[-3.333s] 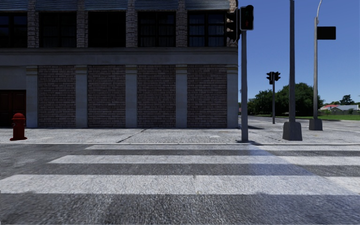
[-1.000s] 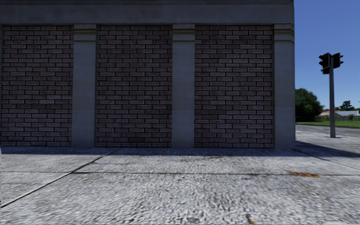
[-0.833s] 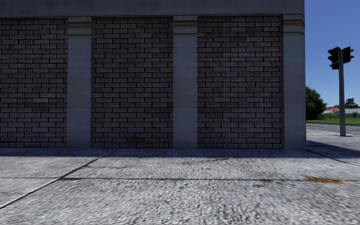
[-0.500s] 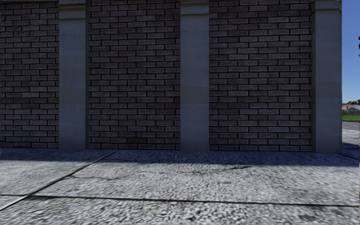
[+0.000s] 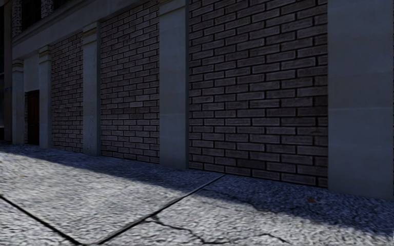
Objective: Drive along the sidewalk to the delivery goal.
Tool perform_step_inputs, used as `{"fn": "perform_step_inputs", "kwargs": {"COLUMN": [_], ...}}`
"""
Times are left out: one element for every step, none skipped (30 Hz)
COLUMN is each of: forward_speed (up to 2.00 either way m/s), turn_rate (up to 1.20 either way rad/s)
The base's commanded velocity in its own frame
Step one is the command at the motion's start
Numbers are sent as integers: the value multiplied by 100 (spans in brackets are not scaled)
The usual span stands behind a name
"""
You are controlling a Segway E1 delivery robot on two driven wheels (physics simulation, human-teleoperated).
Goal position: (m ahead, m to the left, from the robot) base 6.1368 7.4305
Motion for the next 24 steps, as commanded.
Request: {"fn": "perform_step_inputs", "kwargs": {"forward_speed": [200, 200, 200, 200, 200, 200, 200, 200, 200, 200, 200, 200, 200, 200, 200, 200, 200, 200, 200, 200, 200, 200, 200, 200], "turn_rate": [120, 120, 120, 120, 120, 120, 120, 120, 120, 120, 120, 120, 120, 120, 120, 117, 95, 79, 79, 65, 54, 50, 49, 49]}}
